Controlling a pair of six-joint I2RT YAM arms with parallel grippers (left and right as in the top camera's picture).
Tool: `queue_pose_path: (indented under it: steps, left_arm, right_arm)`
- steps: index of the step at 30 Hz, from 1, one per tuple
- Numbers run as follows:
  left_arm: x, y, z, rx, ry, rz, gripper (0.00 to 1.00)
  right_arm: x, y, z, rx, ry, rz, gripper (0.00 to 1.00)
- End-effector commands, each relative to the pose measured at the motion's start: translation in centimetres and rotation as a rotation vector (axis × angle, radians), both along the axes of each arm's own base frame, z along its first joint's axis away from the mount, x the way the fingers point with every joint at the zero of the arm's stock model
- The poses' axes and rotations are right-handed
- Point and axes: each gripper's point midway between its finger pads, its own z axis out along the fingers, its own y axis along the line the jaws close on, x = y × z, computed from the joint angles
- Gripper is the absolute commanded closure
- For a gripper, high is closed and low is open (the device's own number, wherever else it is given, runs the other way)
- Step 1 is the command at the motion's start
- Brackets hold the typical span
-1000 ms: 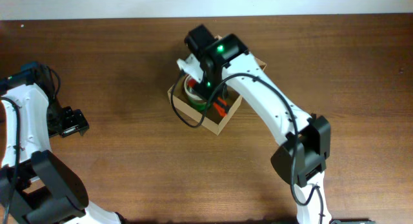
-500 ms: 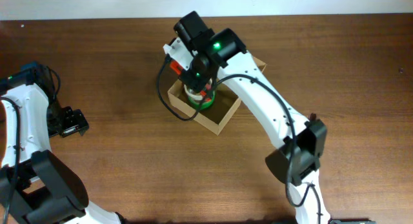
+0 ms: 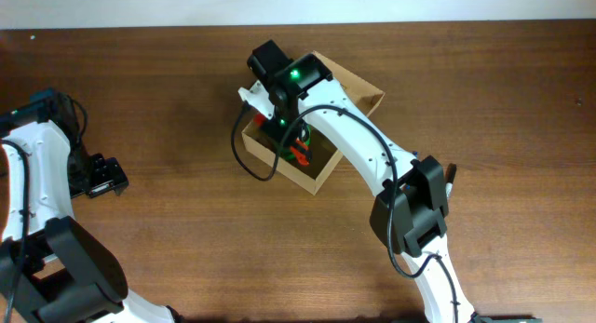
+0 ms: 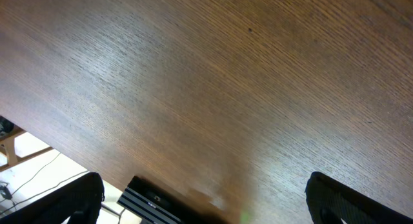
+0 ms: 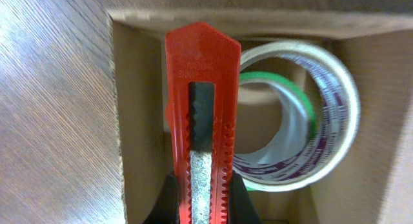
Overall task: Pack container
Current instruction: 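Carry the orange cutter into the box beside the tapes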
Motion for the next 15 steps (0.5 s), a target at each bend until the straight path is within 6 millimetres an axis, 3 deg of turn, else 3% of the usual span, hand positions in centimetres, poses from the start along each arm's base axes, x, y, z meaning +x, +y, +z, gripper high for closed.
queue_pose_path:
  steps: [1, 15]
  left_arm:
    - [-0.1, 0.0, 0.1, -0.004, -0.003, -0.008, 0.00]
    - [-0.1, 0.0, 0.1, -0.004, -0.003, -0.008, 0.00]
  right_arm:
    - [-1.2, 0.0, -1.2, -0.001, 0.055, -0.003, 0.97]
    - [-3.4, 1.2, -2.6, -0.006, 0.108, 0.039, 0.96]
